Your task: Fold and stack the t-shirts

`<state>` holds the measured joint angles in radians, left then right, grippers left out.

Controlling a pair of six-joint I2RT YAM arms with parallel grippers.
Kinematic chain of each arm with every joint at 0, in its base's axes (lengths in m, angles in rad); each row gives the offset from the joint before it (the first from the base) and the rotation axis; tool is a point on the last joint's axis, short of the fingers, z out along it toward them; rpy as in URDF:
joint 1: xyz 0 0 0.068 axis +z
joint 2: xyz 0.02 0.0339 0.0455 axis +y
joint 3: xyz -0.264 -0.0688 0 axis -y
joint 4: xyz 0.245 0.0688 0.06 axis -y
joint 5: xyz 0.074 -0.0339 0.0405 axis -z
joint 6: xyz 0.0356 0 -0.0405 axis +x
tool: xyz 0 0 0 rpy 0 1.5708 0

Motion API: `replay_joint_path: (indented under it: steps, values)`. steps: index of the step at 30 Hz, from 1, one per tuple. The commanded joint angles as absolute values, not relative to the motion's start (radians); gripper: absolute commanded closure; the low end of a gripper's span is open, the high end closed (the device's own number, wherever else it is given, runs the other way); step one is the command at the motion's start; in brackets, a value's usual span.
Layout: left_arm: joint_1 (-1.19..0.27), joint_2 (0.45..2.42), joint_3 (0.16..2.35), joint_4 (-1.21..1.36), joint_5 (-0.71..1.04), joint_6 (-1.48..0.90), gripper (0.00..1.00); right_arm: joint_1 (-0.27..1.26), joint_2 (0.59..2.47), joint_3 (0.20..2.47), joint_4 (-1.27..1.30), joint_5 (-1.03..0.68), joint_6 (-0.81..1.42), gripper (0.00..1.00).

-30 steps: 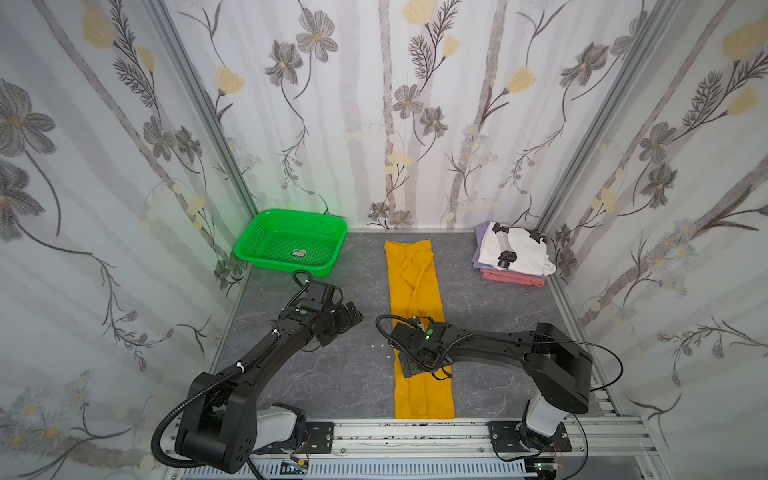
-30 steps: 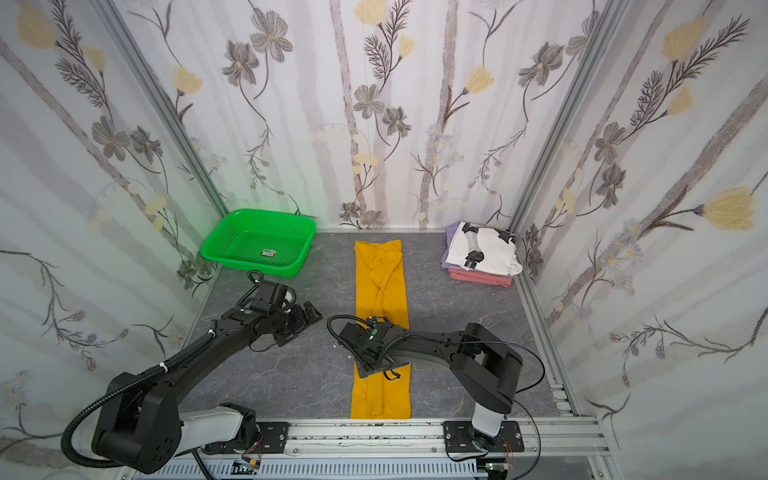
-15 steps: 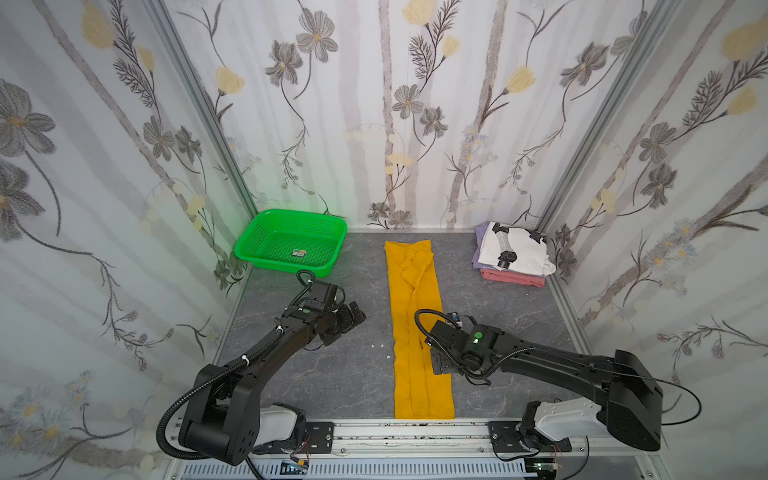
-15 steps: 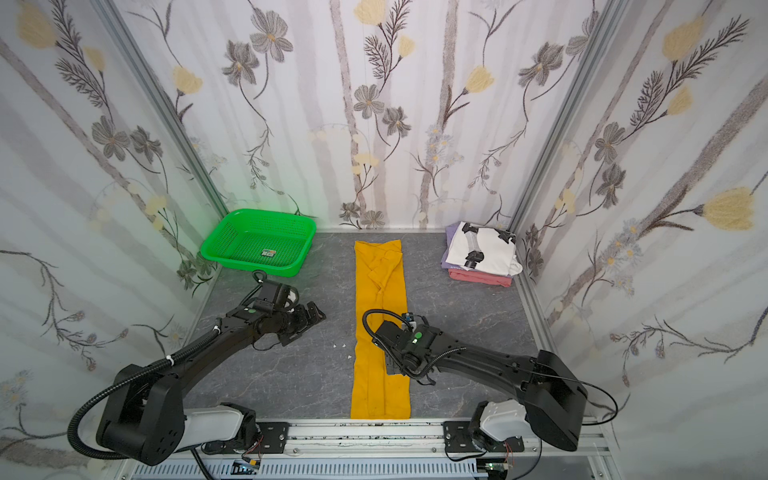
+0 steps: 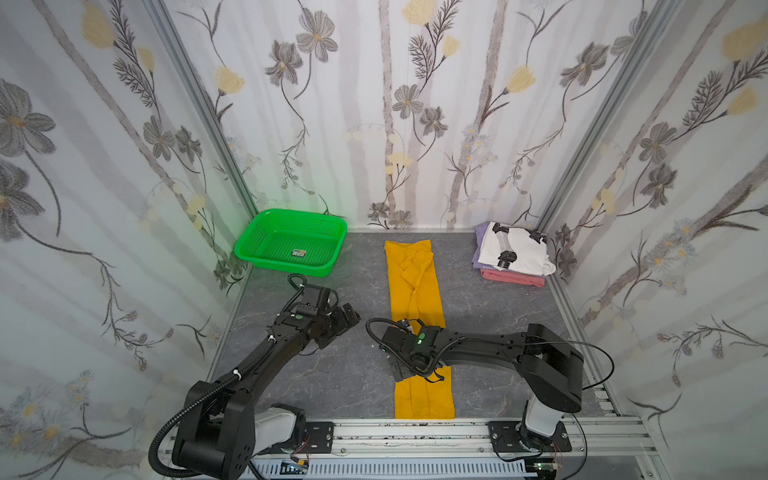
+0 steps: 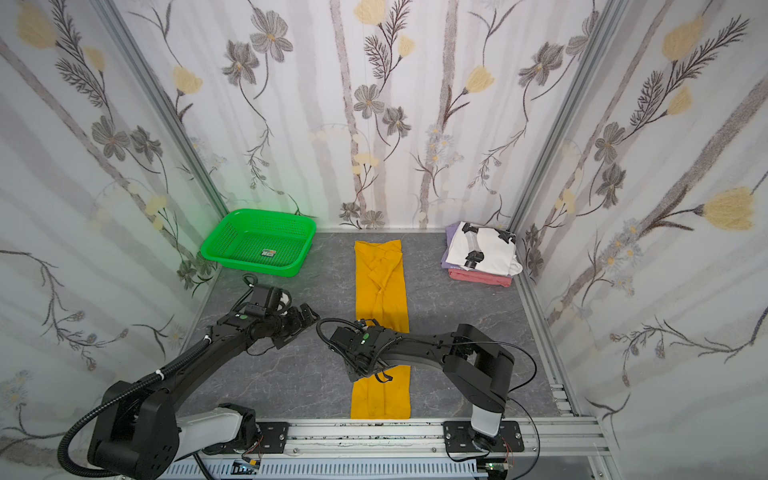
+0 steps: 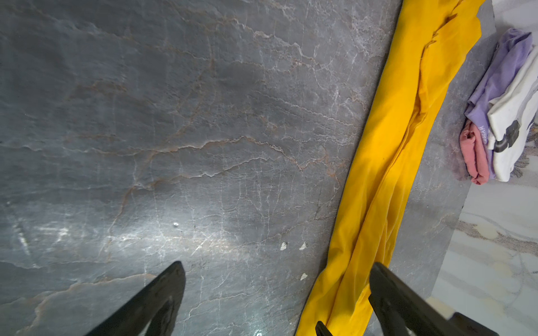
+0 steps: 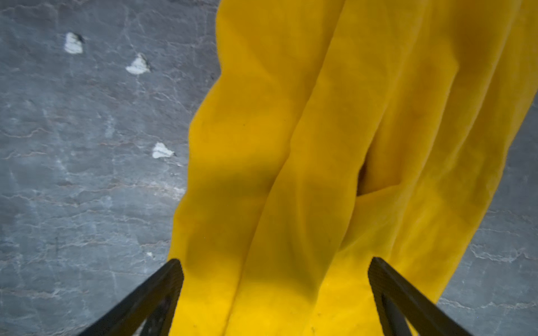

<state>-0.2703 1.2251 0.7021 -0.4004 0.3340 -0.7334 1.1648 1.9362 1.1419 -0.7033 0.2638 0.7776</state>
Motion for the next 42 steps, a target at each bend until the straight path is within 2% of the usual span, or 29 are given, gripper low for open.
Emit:
replay_joint_path:
  steps: [1, 9, 24, 30, 35, 38, 42]
  values:
    - [-0.267, 1.228, 0.699, -0.393, 0.336, -0.728, 0.0, 1.167, 1.921, 1.112, -0.729, 0.299, 0.82, 0.0]
    - [-0.267, 1.247, 0.698, -0.376, 0.351, -0.736, 0.0, 1.167, 1.857, 1.003, -0.756, 0.318, 0.87, 0.0]
    - [-0.28, 1.287, 0.72, -0.361, 0.365, -0.741, 0.0, 1.075, 1.524, 0.719, -0.777, 0.323, 0.988, 0.0]
    - [-0.322, 1.331, 0.745, -0.338, 0.377, -0.741, 0.0, 1.057, 1.477, 0.738, -0.754, 0.355, 0.922, 0.0]
    - [-0.342, 1.348, 0.747, -0.324, 0.376, -0.758, 0.0, 0.958, 1.579, 0.907, -0.609, 0.314, 0.709, 0.0]
    - [-0.342, 1.328, 0.736, -0.333, 0.359, -0.761, 0.0, 0.889, 1.722, 1.012, -0.55, 0.276, 0.604, 0.0]
    - [-0.337, 1.299, 0.723, -0.351, 0.347, -0.762, 0.0, 0.826, 1.933, 1.204, -0.593, 0.276, 0.514, 0.0]
